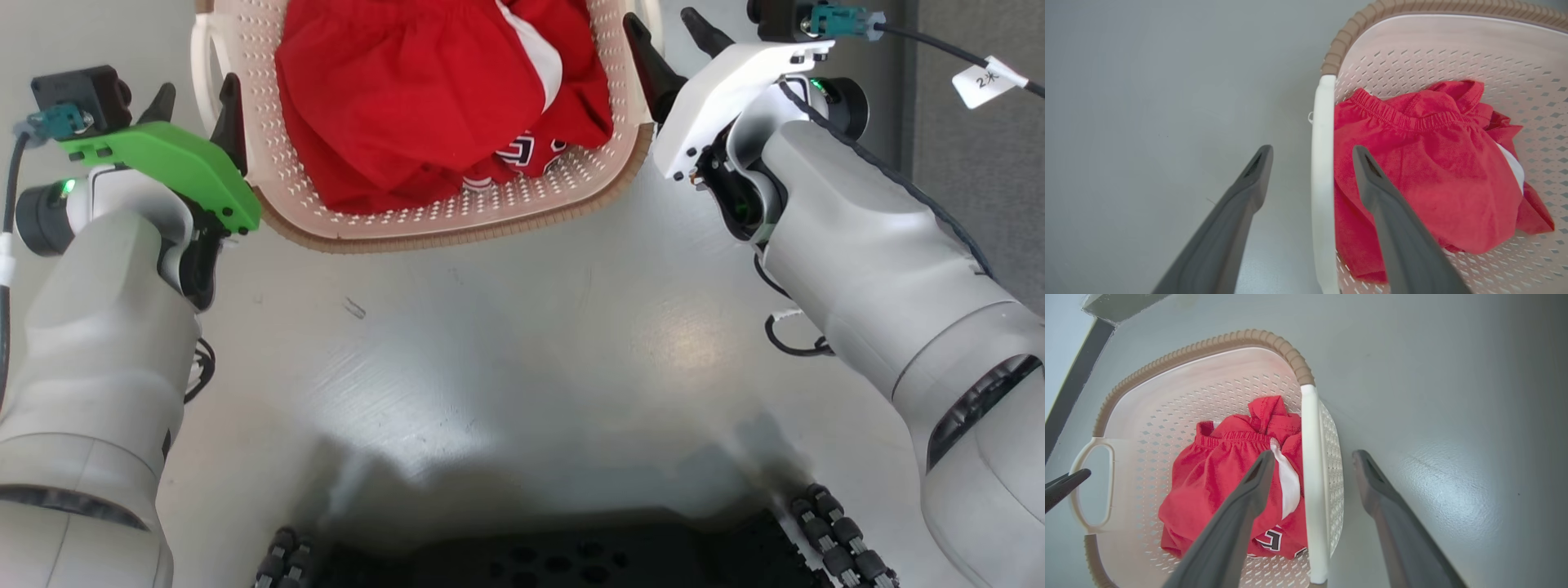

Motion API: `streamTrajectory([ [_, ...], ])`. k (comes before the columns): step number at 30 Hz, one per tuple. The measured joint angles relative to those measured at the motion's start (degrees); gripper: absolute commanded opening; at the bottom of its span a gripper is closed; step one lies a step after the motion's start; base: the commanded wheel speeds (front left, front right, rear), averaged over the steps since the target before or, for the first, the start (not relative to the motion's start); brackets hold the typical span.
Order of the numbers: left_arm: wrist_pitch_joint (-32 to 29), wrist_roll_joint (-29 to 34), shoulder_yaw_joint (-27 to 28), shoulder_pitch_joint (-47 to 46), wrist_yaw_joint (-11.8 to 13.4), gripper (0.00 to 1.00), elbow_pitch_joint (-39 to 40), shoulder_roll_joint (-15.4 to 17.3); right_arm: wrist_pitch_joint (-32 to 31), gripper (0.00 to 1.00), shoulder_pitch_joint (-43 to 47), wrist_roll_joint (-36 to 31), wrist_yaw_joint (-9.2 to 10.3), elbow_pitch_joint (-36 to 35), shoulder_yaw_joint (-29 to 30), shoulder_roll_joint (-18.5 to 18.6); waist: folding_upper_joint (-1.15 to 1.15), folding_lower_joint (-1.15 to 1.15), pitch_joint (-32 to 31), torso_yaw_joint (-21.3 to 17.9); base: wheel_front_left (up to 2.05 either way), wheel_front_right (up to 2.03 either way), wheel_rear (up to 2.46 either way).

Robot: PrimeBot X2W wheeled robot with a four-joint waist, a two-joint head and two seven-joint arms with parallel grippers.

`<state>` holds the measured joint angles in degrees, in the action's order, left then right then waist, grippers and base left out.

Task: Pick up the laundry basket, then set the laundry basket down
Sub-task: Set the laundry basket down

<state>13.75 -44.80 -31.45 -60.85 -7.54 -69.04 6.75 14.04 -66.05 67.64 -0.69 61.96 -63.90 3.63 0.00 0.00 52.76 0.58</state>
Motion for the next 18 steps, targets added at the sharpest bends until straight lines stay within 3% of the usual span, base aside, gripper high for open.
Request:
streamTrajectory([
  [18, 0.5, -1.0, -0.1, 6.9, 0.0, 1.0, 3.9, 1.0, 0.3, 1.0, 3.3, -0.9, -0.56, -0.6, 3.7, 0.0, 0.0, 0.0, -8.2, -0.9, 0.0, 0.0, 0.0],
])
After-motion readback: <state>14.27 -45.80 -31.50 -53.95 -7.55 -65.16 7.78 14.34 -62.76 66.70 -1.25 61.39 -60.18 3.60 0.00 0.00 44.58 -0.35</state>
